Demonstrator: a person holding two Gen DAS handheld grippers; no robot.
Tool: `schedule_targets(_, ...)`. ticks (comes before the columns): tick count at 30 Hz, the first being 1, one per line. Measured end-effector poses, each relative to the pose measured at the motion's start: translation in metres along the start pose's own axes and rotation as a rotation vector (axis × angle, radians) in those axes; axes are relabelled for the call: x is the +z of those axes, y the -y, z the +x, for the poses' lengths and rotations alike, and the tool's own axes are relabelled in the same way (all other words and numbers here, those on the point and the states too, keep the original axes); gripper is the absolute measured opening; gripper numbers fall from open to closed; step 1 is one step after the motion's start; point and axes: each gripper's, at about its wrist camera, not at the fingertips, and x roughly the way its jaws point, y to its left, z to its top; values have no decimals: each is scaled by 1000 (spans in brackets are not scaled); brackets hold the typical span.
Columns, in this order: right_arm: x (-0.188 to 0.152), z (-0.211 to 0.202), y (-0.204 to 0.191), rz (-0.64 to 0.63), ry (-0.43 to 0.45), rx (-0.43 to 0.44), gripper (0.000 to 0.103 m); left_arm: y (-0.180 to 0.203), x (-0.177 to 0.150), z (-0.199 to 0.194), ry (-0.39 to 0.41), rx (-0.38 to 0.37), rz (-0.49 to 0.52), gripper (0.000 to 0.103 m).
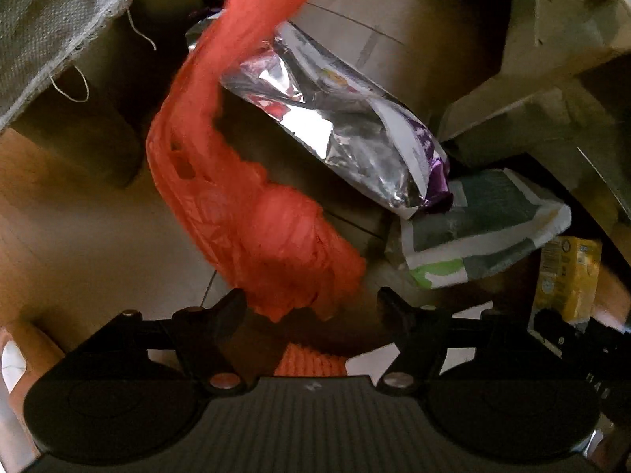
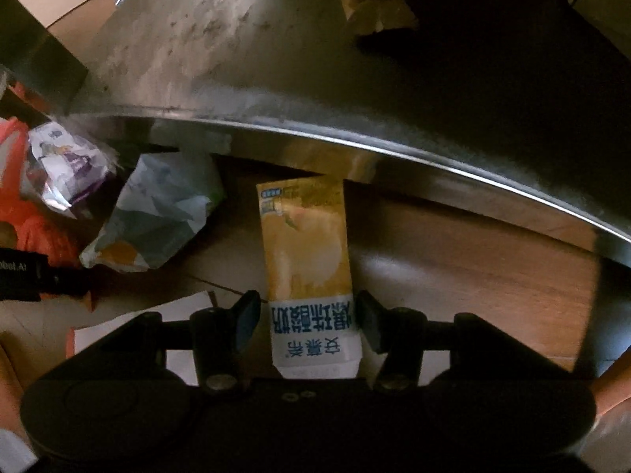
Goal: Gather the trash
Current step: 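Grasp the orange mesh bag with the left tool while the right tool grasps the yellow carton, then lift the orange bag and yellow carton with both tools toward the wastebasket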
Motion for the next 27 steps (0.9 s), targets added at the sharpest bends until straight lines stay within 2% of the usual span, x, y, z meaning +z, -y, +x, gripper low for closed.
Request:
schedule_targets(1, -1, 2, -1, -1, -1, -1, 53, -2, 1, 1, 1, -3, -9, 63)
schedule_targets(3, -3, 3, -1, -4, -4, -2, 52, -4, 4, 3, -4, -14, -27, 58)
schedule_targets(12, -6, 12, -11, 6, -15, -31, 45, -15, 12, -1, 25, -49, -37, 43)
schedule_targets(20, -5, -10, -25, 63, -21, -33, 44, -24, -1, -22, 14, -77, -80, 41)
schedule_targets(27, -18, -60, -39, 78, -16, -9, 44, -16, -27, -73, 28, -92, -88, 41)
